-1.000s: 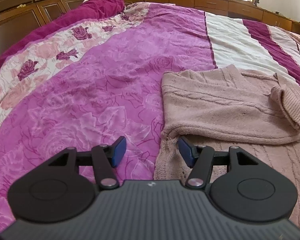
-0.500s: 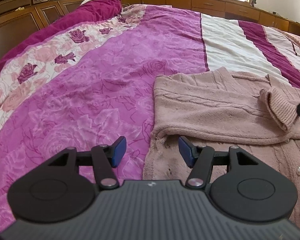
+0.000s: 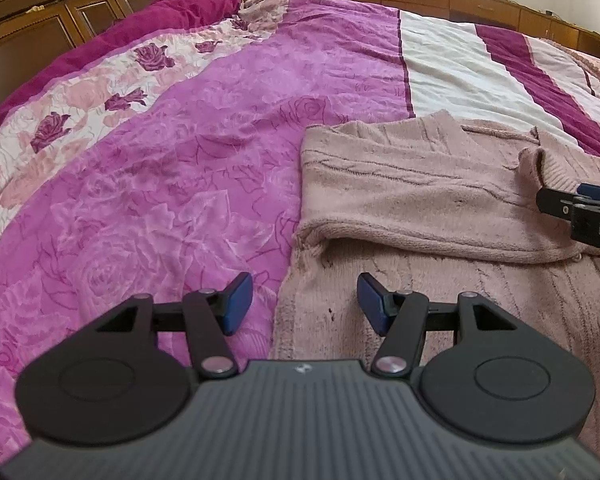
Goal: Fold small clothes
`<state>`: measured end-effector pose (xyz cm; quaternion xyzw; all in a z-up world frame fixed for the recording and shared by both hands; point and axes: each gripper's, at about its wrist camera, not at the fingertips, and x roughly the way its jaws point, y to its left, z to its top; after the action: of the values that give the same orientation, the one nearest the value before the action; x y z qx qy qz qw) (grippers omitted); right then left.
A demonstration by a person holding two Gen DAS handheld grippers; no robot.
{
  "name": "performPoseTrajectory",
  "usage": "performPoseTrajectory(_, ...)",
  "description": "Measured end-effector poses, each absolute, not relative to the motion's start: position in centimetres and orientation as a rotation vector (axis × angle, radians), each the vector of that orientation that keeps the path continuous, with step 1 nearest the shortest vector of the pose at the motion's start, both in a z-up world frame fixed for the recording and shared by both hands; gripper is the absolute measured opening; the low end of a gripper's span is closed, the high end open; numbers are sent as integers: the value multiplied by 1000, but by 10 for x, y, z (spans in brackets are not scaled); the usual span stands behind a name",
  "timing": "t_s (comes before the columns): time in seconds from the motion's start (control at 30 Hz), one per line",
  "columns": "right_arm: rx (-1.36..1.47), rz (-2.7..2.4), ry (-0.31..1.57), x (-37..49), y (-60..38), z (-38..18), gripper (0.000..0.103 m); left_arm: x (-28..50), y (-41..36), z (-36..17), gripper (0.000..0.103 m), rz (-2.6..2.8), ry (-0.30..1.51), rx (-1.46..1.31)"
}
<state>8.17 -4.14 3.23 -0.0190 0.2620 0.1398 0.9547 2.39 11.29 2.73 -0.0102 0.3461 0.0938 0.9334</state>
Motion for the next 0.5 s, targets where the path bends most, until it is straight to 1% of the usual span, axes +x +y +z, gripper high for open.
performPoseTrajectory(0.03,-38,284,533,83,-41,31,63,24,113,27,60,192,709,-22)
performPoseTrajectory(0.1,-28,276,544,88,-42,29,42,24,113,25,60,192,712,-21)
performPoseTrajectory(0.13,-9,271,552,91,-44,27,38,24,113,25,60,192,712,-21)
performPoseTrajectory(0.17,15,270,555,93,-47,27,27,24,113,25,60,192,712,-20)
performPoseTrajectory(0.2,40,265,556,94,-51,27,23,24,113,25,60,192,713,-20)
performPoseTrajectory(0.37,111,257,527,91,-69,37,19,24,114,24,60,197,715,-25)
performPoseTrajectory(0.5,164,244,478,81,-88,53,18,24,114,26,60,200,712,-26)
